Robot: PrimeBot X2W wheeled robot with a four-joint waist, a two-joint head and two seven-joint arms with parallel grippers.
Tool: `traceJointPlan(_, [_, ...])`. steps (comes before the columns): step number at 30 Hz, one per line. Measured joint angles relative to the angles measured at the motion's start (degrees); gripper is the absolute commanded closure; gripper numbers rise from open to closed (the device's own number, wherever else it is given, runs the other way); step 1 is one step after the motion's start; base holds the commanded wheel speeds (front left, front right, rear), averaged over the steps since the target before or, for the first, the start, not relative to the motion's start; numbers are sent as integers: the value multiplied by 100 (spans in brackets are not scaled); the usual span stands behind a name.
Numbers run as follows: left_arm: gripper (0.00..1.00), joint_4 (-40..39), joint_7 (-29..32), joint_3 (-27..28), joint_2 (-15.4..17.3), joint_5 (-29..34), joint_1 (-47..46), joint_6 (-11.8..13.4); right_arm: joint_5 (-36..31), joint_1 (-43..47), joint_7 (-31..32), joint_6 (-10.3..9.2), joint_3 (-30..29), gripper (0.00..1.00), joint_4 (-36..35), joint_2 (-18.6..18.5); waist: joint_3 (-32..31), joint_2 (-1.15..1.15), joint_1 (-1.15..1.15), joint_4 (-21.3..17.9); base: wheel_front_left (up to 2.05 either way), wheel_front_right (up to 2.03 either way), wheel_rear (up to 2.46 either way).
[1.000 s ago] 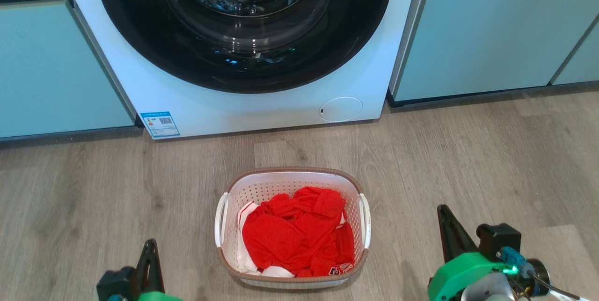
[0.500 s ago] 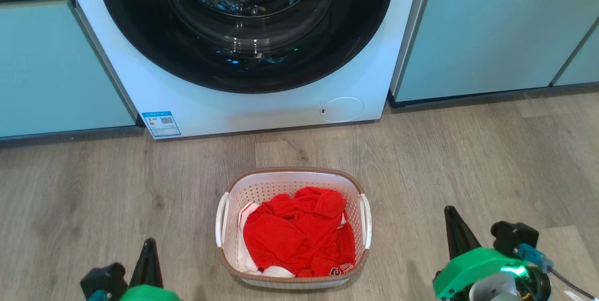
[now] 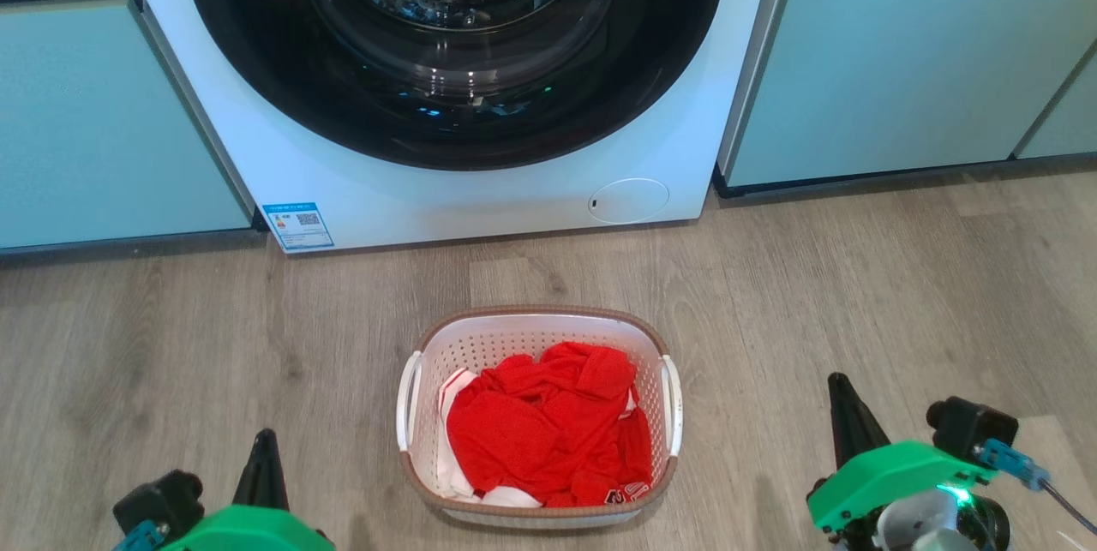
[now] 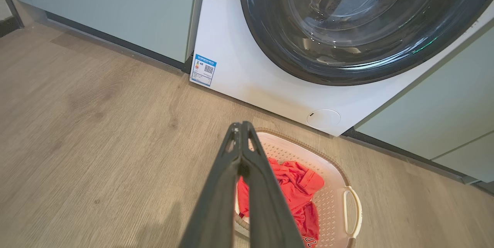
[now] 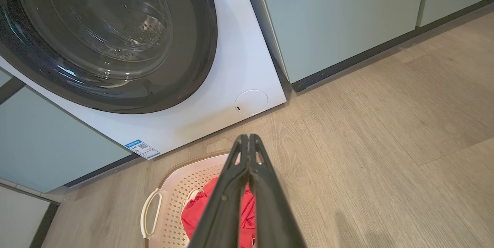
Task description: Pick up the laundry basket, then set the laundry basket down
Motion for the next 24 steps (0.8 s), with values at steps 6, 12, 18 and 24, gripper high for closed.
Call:
traceJointPlan(6, [100,15,100,24,-1,-401,-85,-49,399,-1,81,0,-77,100,-10,-30,1,0,0,12,0,0,0])
traceJointPlan(12, [100,35,203,63,-1,-873,-137,-103,851,-8,169,0,-152,100,-29,-38,2,0,0,26,0,0,0])
traceJointPlan(18, [100,44,301,131,-1,-1203,-229,-155,1181,-18,266,0,-205,100,-45,-40,3,0,0,36,0,0,0])
traceJointPlan(24, [100,59,402,191,-1,-1614,-298,-235,1566,-42,346,0,-293,100,-71,-42,4,0,0,49,0,0,0])
